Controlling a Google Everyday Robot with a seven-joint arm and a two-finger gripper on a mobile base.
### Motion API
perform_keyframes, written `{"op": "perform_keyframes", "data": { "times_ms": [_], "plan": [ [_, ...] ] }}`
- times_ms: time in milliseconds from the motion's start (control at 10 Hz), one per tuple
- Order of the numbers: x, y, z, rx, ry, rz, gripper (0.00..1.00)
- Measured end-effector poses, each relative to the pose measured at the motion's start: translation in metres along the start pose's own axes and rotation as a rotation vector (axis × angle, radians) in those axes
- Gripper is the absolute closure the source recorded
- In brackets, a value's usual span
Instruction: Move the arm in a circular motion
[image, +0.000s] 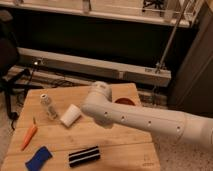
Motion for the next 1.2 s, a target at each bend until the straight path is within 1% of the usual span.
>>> {"op": "perform_keyframes", "data": {
  "times_ms": [100,200,300,400,600,700,800,900,1100,1200],
  "plan": [
    [-0.013,-0.022,0.000,0.019,-0.017,-0.060,1.00],
    [-0.022,-0.055,-0.003,0.050,-0.027,-0.141,1.00],
    [-0.025,-0.078,-0.006,0.076,-0.029,-0.199,1.00],
    [-0.025,-0.110,-0.011,0.113,-0.022,-0.275,1.00],
    [-0.009,-0.155,-0.021,0.158,0.011,-0.376,1.00],
    [0.003,-0.171,-0.024,0.171,0.030,-0.406,1.00],
    [0.027,-0.186,-0.027,0.184,0.063,-0.427,1.00],
    [0.050,-0.194,-0.031,0.194,0.096,-0.430,1.00],
    [0.106,-0.199,-0.044,0.209,0.179,-0.411,1.00],
    [0.140,-0.196,-0.055,0.215,0.227,-0.384,1.00]
  ]
}}
